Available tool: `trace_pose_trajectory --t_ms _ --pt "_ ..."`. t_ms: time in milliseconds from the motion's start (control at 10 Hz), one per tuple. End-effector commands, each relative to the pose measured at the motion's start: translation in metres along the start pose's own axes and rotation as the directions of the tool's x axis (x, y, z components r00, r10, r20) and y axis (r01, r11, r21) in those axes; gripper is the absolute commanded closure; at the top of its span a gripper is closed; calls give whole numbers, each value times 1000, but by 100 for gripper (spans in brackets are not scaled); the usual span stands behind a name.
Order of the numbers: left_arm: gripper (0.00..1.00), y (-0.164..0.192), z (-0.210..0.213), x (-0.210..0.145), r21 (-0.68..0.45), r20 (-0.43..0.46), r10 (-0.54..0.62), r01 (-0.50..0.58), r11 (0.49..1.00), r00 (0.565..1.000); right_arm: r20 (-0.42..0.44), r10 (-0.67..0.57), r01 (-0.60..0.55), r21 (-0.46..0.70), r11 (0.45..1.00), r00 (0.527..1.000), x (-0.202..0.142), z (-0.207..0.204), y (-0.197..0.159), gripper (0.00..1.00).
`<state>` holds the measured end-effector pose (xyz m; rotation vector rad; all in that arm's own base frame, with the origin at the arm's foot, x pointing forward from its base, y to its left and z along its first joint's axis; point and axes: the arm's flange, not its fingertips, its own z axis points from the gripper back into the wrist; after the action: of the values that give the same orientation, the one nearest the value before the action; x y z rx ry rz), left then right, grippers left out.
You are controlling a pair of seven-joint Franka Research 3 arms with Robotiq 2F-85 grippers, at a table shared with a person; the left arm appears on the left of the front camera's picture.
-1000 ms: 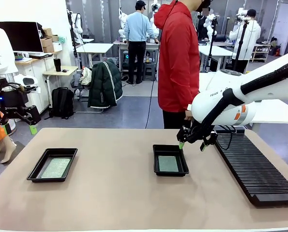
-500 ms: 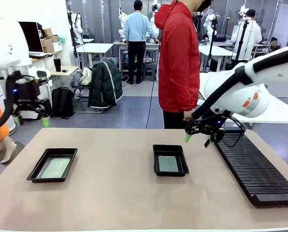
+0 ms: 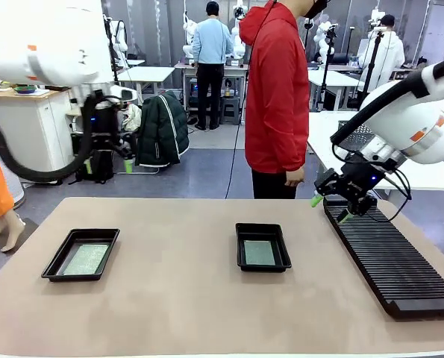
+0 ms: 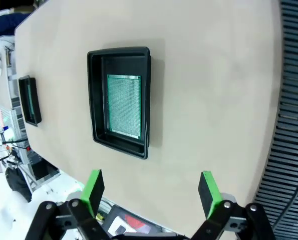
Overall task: Inspect and transfer BCBs to ESD trays.
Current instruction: Pick up the ESD tray and place it on the left side of the table.
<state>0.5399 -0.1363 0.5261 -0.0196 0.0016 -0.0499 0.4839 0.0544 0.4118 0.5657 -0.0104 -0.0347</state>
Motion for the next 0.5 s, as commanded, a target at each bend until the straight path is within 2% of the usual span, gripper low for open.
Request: trace_pose_trajectory --t_ms 0,200,400 --pt "0 -28 -4 21 -18 -24 35 -36 999 999 -15 -12 13 81 997 1000 12 7 -14 0" --pt "0 -64 -20 30 -77 -8 40 -41 996 999 -49 -29 37 180 983 998 19 11 -31 0" --pt "0 -95 -40 31 -118 -12 54 -55 991 998 -41 -32 39 188 981 999 25 9 -43 0"
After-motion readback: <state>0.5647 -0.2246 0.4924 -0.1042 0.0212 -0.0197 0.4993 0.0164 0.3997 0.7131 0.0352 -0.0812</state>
